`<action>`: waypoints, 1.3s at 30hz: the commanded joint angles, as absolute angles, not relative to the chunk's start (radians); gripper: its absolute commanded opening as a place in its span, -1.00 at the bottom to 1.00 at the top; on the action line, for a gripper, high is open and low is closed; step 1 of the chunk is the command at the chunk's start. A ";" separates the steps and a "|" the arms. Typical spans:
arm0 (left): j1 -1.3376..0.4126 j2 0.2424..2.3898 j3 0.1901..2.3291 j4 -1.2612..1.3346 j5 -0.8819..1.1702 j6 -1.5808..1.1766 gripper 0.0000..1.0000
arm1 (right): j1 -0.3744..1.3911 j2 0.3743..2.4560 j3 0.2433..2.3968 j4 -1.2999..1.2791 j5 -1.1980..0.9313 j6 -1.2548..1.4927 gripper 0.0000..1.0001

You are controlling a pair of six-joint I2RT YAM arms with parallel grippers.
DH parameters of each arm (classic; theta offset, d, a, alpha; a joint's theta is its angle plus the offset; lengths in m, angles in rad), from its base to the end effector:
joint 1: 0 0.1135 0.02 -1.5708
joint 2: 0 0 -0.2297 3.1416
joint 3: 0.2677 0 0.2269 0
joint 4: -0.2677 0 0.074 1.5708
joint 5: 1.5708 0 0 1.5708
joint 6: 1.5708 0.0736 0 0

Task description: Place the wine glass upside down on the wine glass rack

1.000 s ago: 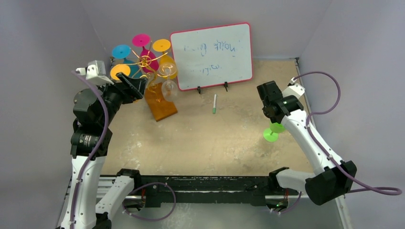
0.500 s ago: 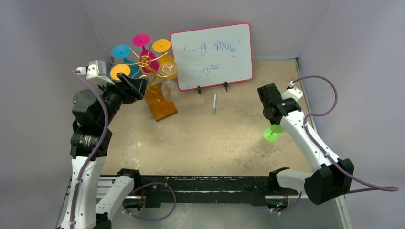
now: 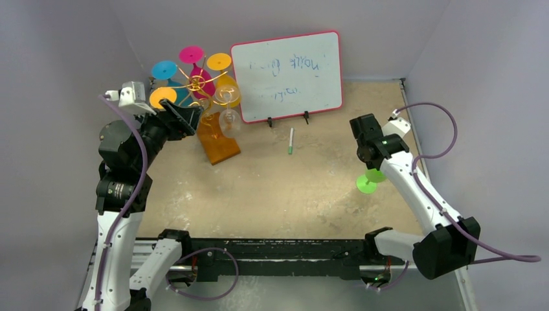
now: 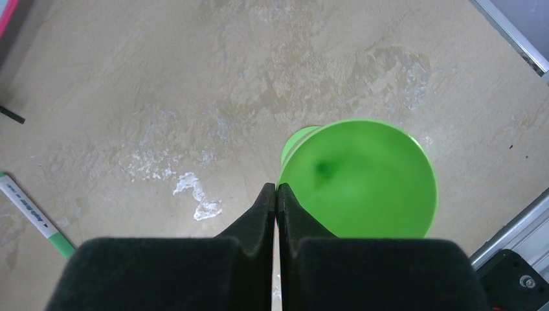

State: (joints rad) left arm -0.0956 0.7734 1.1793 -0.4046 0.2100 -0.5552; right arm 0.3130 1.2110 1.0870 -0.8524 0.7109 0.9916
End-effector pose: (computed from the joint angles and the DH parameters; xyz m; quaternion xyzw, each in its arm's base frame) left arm 0.1767 -0.0324 0.4157 -0.0879 0.7012 -0.2951 0.6431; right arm 0.2397 0.0271 0.2535 0.3945 0.8114 -0.0978 0.4202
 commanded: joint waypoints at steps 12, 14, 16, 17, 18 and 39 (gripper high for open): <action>-0.114 0.784 1.185 -0.316 0.258 -0.511 0.34 | 0.309 1.051 1.105 -0.750 0.680 0.774 -1.00; -0.117 0.791 1.191 -0.312 0.265 -0.505 0.33 | 0.308 1.028 1.114 -0.729 0.659 0.728 -1.00; -0.118 0.801 1.197 -0.305 0.274 -0.499 0.31 | 0.308 1.008 1.125 -0.712 0.641 0.691 -1.00; -0.118 0.805 1.197 -0.298 0.278 -0.497 0.31 | 0.308 0.998 1.130 -0.704 0.629 0.670 -1.00; -0.118 0.808 1.197 -0.288 0.279 -0.495 0.30 | 0.308 0.986 1.135 -0.692 0.622 0.645 -1.00; -0.118 0.775 1.095 -0.025 0.567 -0.219 0.30 | 0.309 0.837 1.168 -0.415 -0.369 0.175 -1.00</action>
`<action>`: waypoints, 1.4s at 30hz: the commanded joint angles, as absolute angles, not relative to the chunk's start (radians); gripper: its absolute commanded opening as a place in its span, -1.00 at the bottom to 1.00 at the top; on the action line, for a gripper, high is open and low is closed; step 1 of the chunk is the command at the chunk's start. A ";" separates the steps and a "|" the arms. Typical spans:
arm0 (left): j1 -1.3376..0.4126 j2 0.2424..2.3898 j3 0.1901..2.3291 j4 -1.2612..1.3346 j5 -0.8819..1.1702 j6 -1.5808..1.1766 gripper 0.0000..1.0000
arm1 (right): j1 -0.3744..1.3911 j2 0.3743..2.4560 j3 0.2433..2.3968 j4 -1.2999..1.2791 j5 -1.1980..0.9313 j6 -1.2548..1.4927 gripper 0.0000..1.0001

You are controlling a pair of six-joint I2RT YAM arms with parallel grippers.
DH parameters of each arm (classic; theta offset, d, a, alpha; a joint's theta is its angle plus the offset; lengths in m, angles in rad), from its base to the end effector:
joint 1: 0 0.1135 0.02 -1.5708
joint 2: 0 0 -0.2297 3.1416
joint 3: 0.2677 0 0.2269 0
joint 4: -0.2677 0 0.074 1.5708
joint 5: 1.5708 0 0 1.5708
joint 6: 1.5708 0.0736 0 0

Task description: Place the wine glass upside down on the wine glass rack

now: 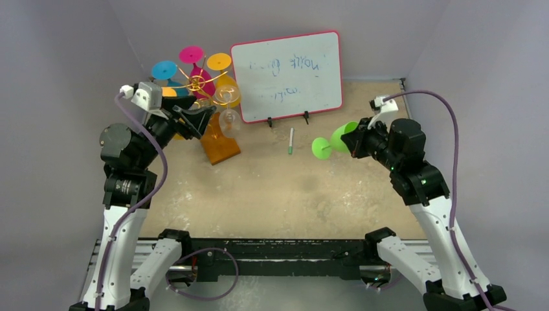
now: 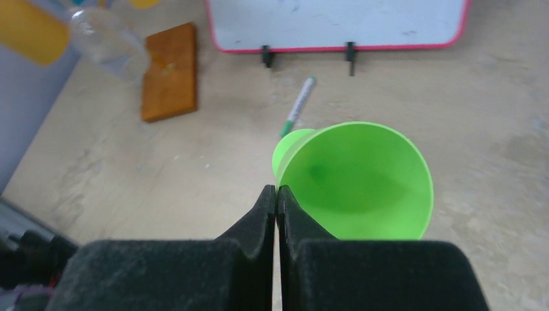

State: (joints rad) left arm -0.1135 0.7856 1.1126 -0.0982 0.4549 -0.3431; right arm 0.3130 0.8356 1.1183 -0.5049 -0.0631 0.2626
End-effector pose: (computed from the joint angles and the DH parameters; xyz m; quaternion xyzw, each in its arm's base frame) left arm 0.1772 -0.0527 0.4349 0.1061 0.6220 -0.3093 0.7115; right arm 0.1919 0.0670 0.3700 -0.0394 0.7800 0.2008 0.5914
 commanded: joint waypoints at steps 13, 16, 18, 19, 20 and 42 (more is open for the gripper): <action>-0.123 0.730 1.073 -0.209 0.957 0.308 0.33 | 0.310 0.827 1.182 -0.155 -0.906 0.290 -1.00; -0.127 0.727 1.078 -0.359 1.045 0.520 0.34 | 0.310 0.837 1.178 -0.054 -0.998 0.359 -1.00; -0.128 0.726 1.083 -0.446 1.076 0.614 0.35 | 0.310 0.848 1.169 0.021 -1.047 0.416 -1.00; -0.129 0.723 1.083 -0.461 1.090 0.640 0.35 | 0.309 0.856 1.165 0.059 -1.071 0.438 -1.00; -0.129 0.720 1.083 -0.481 1.106 0.666 0.35 | 0.310 0.863 1.163 0.091 -1.089 0.454 -1.00; -0.129 0.704 1.075 -0.664 1.232 0.911 0.29 | 0.508 1.101 1.219 0.450 -1.035 0.672 -1.00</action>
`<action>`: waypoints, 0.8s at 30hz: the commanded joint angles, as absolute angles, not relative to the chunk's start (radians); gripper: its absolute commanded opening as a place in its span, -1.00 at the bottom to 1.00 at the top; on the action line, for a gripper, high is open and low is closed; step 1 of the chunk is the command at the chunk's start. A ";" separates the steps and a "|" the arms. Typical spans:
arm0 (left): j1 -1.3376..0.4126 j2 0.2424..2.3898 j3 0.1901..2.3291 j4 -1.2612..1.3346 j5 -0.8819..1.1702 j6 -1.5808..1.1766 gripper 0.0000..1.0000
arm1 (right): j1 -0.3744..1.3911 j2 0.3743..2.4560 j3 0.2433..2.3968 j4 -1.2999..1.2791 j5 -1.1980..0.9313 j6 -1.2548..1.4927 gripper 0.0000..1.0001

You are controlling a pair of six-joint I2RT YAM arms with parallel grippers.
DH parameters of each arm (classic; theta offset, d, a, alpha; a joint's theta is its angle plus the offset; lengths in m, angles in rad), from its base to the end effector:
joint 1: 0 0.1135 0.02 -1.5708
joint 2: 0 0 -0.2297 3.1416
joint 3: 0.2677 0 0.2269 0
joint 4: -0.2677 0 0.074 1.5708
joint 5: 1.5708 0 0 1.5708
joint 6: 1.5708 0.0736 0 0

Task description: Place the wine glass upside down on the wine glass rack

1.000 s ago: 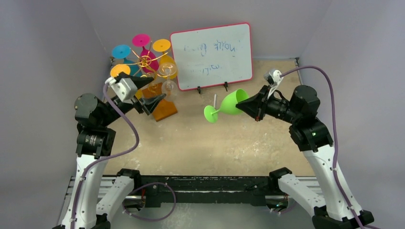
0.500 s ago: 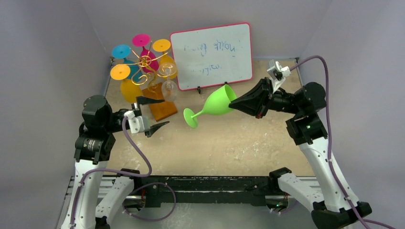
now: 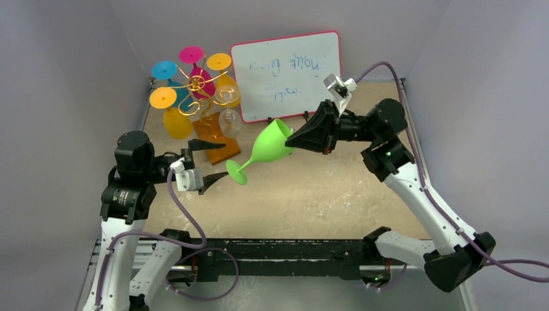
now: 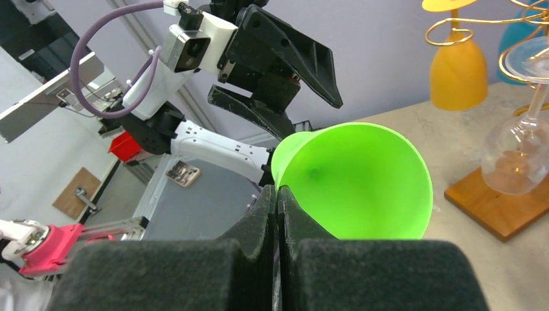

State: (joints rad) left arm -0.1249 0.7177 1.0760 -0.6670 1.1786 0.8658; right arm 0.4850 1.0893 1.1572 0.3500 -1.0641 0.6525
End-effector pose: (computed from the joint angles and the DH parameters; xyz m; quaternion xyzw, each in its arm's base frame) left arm 0.1187 -0.0834 0.3665 0.6076 0.4347 -0.2407 0.6197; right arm 0.1718 0.1633 0.4363 -0.3845 0.5036 0.6221 0.4599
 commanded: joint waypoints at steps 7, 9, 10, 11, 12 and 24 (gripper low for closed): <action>-0.137 0.698 1.068 -0.663 1.230 0.907 0.10 | 0.514 1.119 1.227 0.483 -1.024 0.696 -1.00; -0.137 0.699 1.070 -0.663 1.239 0.907 0.03 | 0.518 1.122 1.227 0.485 -1.025 0.699 -1.00; -0.137 0.701 1.072 -0.664 1.244 0.906 0.00 | 0.520 1.121 1.225 0.491 -1.025 0.701 -1.00; -0.137 0.701 1.071 -0.664 1.248 0.904 -0.04 | 0.521 1.122 1.222 0.495 -1.024 0.706 -1.00; -0.137 0.702 1.070 -0.664 1.251 0.903 -0.06 | 0.522 1.121 1.221 0.501 -1.023 0.708 -1.00; -0.138 0.703 1.069 -0.664 1.270 0.894 -0.46 | 0.533 1.127 1.214 0.502 -1.016 0.705 -1.00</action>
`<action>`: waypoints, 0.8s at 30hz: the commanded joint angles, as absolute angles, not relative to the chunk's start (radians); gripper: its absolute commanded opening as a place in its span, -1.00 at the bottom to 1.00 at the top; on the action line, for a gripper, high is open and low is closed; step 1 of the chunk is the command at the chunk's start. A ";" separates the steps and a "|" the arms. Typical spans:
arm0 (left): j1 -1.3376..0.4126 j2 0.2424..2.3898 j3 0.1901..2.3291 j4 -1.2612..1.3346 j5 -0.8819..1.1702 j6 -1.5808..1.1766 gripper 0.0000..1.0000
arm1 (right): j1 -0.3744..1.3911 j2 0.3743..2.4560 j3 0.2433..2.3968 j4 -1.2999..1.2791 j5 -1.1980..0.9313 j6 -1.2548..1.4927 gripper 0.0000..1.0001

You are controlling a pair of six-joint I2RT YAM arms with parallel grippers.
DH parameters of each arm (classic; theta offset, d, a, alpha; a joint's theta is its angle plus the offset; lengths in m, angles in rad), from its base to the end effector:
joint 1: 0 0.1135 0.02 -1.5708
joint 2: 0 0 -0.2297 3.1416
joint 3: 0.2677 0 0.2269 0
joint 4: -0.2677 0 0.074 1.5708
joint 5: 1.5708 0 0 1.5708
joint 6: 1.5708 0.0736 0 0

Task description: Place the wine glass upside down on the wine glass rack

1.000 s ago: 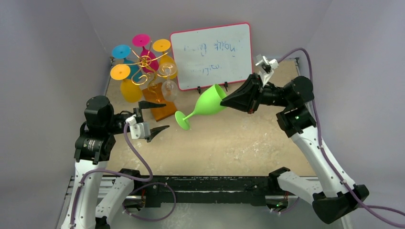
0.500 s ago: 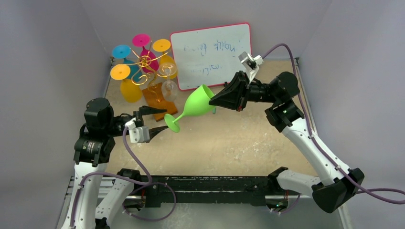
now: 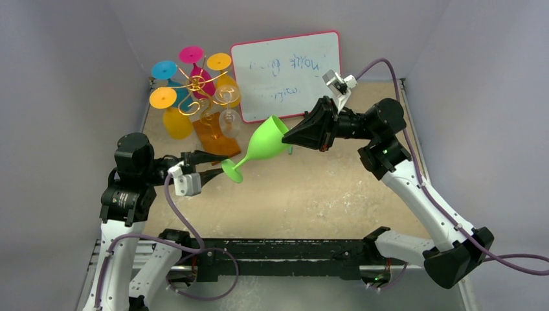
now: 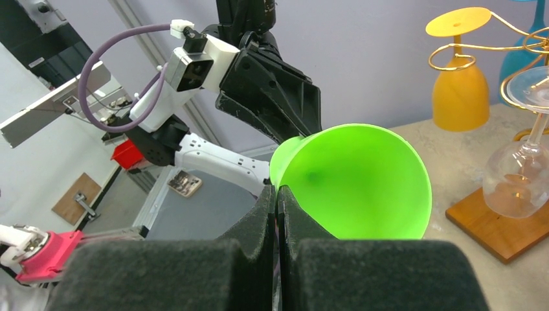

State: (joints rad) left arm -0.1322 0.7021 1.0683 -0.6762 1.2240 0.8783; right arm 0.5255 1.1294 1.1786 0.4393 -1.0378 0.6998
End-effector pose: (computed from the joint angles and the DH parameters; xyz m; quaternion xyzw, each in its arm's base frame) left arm 0.1116 -0.0847 0.3660 0.6164 0.4146 -0.2563 0.6184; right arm 0.1722 0.1731 0.4442 -0.3845 0.4826 0.6370 0.4620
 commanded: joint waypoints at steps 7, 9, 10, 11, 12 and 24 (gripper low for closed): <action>-0.138 0.703 1.076 -0.664 1.278 0.890 -0.91 | 0.532 1.126 1.212 0.481 -0.997 0.684 -1.00; -0.138 0.704 1.077 -0.664 1.282 0.887 -0.99 | 0.532 1.126 1.212 0.477 -0.992 0.682 -1.00; -0.138 0.703 1.078 -0.664 1.284 0.885 -1.00 | 0.533 1.126 1.212 0.476 -0.989 0.681 -1.00; -0.138 0.704 1.079 -0.664 1.285 0.884 -1.00 | 0.533 1.126 1.212 0.474 -0.987 0.680 -1.00; -0.138 0.705 1.081 -0.664 1.287 0.883 -1.00 | 0.533 1.127 1.212 0.474 -0.985 0.680 -0.98; -0.138 0.706 1.091 -0.659 1.287 0.879 -1.00 | 0.532 1.106 1.233 0.397 -0.891 0.668 -0.10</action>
